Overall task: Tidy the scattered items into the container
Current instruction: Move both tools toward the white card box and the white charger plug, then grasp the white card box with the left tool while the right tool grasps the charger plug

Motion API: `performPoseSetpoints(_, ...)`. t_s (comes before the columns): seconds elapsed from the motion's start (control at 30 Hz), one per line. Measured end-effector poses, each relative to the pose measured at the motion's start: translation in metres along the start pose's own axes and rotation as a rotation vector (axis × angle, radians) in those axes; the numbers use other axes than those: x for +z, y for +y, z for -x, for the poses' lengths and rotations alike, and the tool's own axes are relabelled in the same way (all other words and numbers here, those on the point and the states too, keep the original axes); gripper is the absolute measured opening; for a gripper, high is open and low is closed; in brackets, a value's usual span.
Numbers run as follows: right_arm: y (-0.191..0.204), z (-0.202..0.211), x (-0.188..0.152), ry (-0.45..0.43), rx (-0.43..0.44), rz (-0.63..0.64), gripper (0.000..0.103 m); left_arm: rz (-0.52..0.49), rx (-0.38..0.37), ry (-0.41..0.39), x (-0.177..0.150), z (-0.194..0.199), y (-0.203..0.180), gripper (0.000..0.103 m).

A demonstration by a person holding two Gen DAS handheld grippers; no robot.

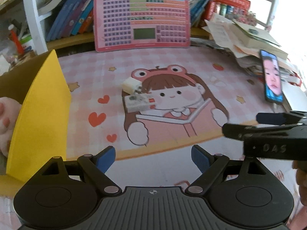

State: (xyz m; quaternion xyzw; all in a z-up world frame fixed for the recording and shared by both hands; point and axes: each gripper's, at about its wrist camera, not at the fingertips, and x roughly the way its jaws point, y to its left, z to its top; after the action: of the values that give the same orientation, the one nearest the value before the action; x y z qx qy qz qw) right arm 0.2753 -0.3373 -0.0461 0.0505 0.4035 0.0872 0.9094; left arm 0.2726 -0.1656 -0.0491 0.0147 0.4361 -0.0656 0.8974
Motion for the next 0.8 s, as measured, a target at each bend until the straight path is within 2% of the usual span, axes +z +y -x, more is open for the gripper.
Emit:
performPoseSetpoints(0.13,-0.003,-0.014,0.01,-0.011,-0.036,0.002,0.085,0.018,0.025,-0.004,0.005,-0.012,0.002,0.088)
performPoseSetpoints(0.23,-0.006,-0.023,0.018,-0.016,-0.034,-0.01,0.075,0.014,0.039,-0.019,0.011,-0.021,0.001,0.088)
performPoseSetpoints(0.33,-0.007,-0.032,0.027,-0.024,-0.001,-0.016,0.069,-0.006,0.051,-0.035,0.018,-0.031,-0.003,0.088)
performPoseSetpoints(0.47,-0.005,-0.042,0.041,-0.052,0.042,-0.001,0.066,-0.015,0.052,-0.059,0.029,-0.044,-0.005,0.088)
performPoseSetpoints(0.57,-0.002,-0.051,0.052,-0.067,0.062,0.02,0.066,0.001,0.056,-0.059,0.036,-0.056,-0.003,0.088)
performPoseSetpoints(0.8,0.009,-0.076,0.069,-0.043,0.146,0.094,0.066,0.033,0.1,-0.055,0.049,-0.087,0.002,0.088)
